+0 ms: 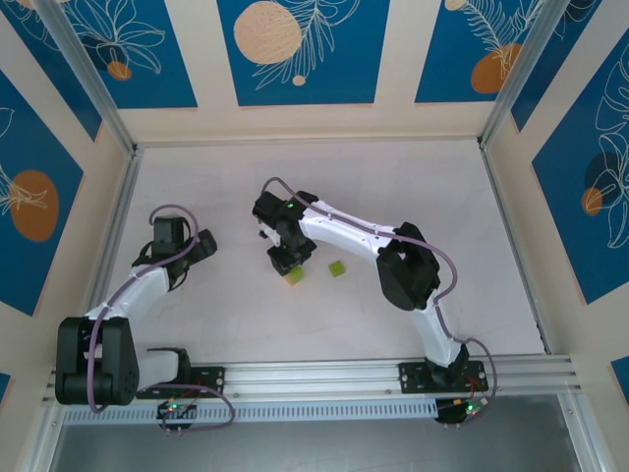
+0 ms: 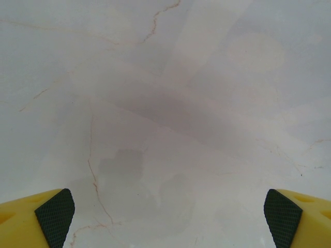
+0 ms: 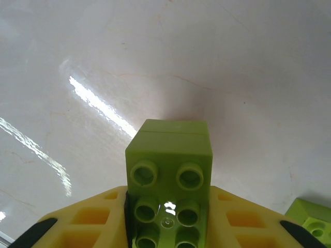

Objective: Assemble a carrot with lego

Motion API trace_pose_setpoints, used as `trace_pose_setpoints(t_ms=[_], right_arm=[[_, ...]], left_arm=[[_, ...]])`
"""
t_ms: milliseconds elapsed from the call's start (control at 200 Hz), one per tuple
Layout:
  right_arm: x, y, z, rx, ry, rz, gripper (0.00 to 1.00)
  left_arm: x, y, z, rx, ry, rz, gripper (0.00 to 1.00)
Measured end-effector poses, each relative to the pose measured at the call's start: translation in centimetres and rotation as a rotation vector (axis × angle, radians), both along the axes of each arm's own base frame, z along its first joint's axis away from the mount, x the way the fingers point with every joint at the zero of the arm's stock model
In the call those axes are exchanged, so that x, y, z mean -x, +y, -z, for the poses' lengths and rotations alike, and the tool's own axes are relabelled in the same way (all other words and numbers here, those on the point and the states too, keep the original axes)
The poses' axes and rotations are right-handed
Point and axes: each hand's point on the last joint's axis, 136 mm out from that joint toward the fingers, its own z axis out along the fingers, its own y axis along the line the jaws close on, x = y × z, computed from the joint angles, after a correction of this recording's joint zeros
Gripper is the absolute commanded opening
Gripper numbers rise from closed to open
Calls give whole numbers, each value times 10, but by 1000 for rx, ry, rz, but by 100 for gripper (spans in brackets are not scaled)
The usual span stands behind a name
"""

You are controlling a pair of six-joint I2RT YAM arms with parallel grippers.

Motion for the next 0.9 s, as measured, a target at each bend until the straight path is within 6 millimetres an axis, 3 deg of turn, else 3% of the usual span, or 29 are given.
trace_pose_setpoints(t_ms=[165, 495, 595, 735, 900], right_arm=[[-1, -3, 1, -19, 2, -2, 37], [0, -8, 1, -26, 6, -9, 69], [-1, -8, -14, -50, -13, -10, 72], [-10, -8, -49, -112, -67, 1, 74], [-51, -15, -95, -193, -164, 53, 74]], left_arm=[[0, 0, 0, 0, 0, 0, 97], [0, 0, 0, 0, 0, 0, 97], [0, 0, 0, 0, 0, 0, 97], [0, 0, 0, 0, 0, 0, 97], [0, 0, 0, 0, 0, 0, 97]])
